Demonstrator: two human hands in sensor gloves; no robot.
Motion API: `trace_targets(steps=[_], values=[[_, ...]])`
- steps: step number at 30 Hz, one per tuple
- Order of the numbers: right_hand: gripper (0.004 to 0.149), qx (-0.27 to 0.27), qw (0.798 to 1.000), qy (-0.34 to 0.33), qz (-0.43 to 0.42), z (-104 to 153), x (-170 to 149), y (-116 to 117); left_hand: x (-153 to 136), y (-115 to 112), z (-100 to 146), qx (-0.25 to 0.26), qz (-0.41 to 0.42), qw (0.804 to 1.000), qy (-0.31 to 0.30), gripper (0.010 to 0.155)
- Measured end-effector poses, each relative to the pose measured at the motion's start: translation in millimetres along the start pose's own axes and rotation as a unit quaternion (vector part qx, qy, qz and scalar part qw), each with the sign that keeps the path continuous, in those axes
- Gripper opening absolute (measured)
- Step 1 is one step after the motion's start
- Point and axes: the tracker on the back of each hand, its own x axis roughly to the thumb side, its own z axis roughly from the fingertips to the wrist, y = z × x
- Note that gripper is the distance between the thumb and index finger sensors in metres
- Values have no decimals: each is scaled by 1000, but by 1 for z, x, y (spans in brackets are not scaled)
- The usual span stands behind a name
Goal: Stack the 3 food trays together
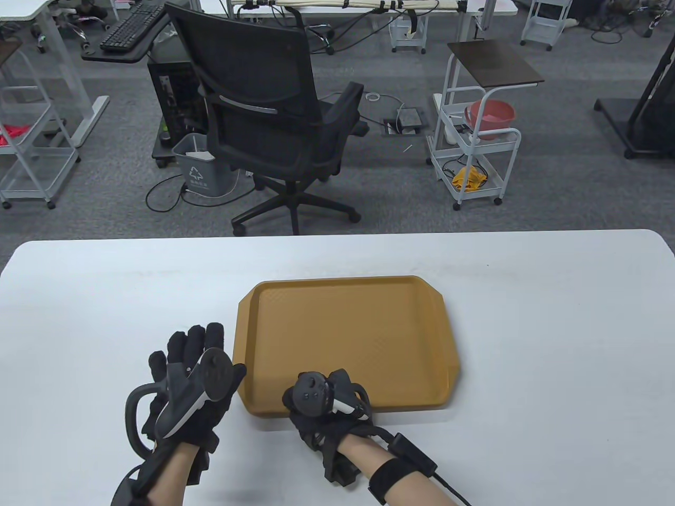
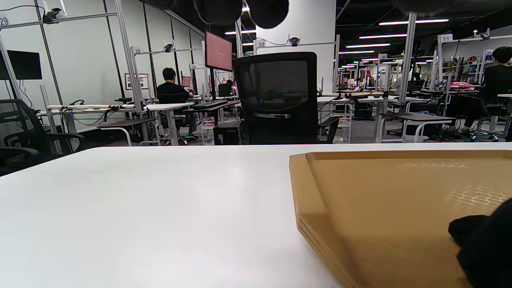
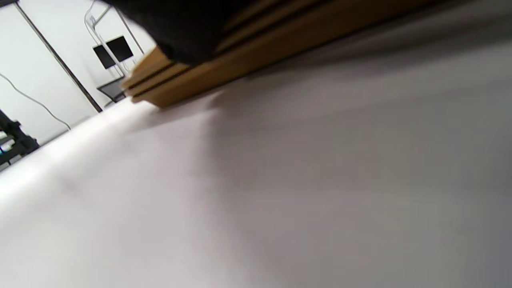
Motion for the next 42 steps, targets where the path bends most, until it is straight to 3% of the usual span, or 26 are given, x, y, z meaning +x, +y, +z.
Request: trace_targets(steps=[6,11,16,21,30,42], values=[[54,13,998,-16,-57,8,-17,-24,1,-1,0,6,1,1000,-4,82],[63,-51,999,7,-15,39,-33,-74,2,-1,0,22,7,1000,-10,82],[67,-141,987,35,67,86,-49,-134,5,-1,2,40,12,999,-18,82],[73,-182,977,65,91,128,-61,-168,9,-1,1,56,16,998,-31,82],[76,-266,954,91,104,170,-79,-186,12,1,-2,71,22,997,-31,83],[76,-269,951,104,108,180,-84,-193,7,3,-4,70,36,997,-18,82]])
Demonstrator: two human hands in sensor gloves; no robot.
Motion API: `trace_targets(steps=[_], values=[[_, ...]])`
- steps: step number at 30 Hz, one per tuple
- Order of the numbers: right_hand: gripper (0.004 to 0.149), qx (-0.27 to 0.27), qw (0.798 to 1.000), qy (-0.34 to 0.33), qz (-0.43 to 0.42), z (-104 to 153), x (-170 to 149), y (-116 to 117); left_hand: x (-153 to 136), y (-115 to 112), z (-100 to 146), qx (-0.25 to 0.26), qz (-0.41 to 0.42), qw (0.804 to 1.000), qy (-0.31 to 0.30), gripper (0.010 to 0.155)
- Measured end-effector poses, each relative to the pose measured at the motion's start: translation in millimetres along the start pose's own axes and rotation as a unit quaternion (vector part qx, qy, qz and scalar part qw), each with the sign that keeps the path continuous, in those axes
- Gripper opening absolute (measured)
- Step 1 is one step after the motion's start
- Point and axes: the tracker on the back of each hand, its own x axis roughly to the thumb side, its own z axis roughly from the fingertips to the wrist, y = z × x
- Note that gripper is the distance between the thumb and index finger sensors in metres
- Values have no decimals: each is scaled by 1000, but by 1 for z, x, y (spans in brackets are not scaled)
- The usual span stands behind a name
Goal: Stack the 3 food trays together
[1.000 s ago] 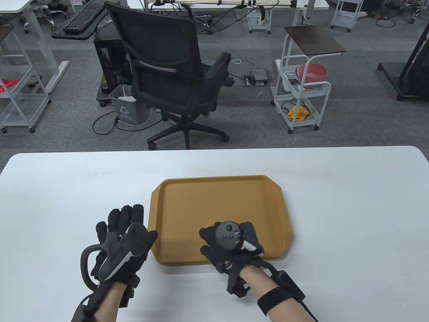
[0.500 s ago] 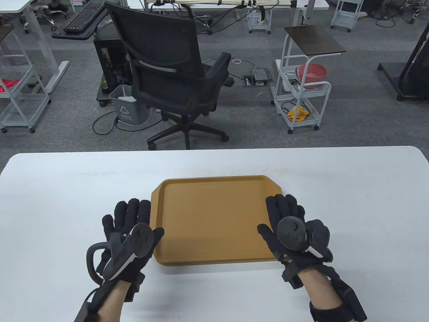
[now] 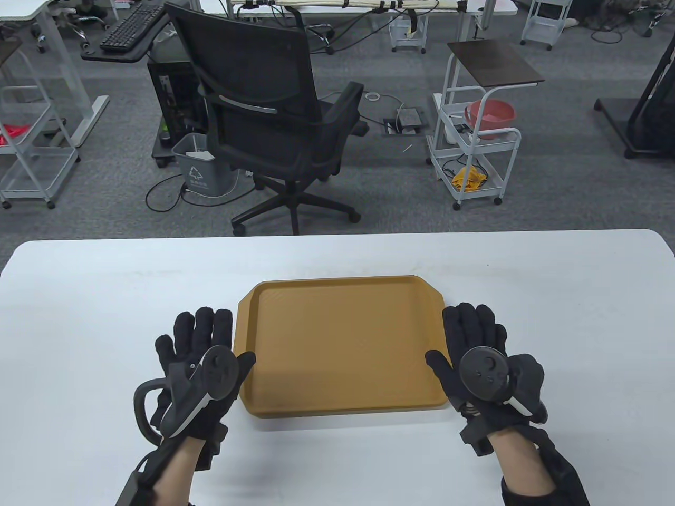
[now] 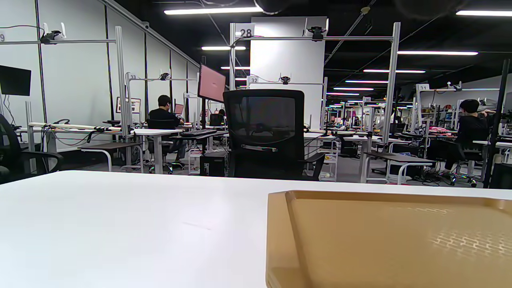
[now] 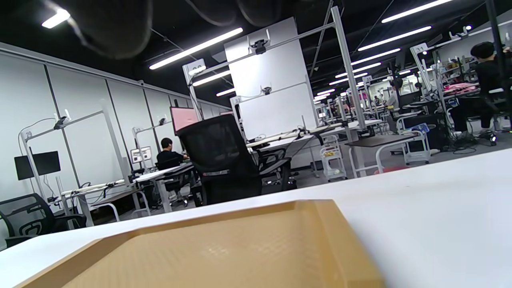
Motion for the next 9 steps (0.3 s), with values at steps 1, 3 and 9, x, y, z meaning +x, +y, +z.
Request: trace_targets(steps=[1,3,9], values=[[76,0,1000,1,-4,0,-1,0,-1,0,0,0,0,1000,0,82],[76,0,1000,3,-9,-1,-2,1,-2,0,-1,0,0,1000,1,82],[75,7,1000,4,-1,-1,-2,2,-2,0,-1,-5,0,1000,0,82]])
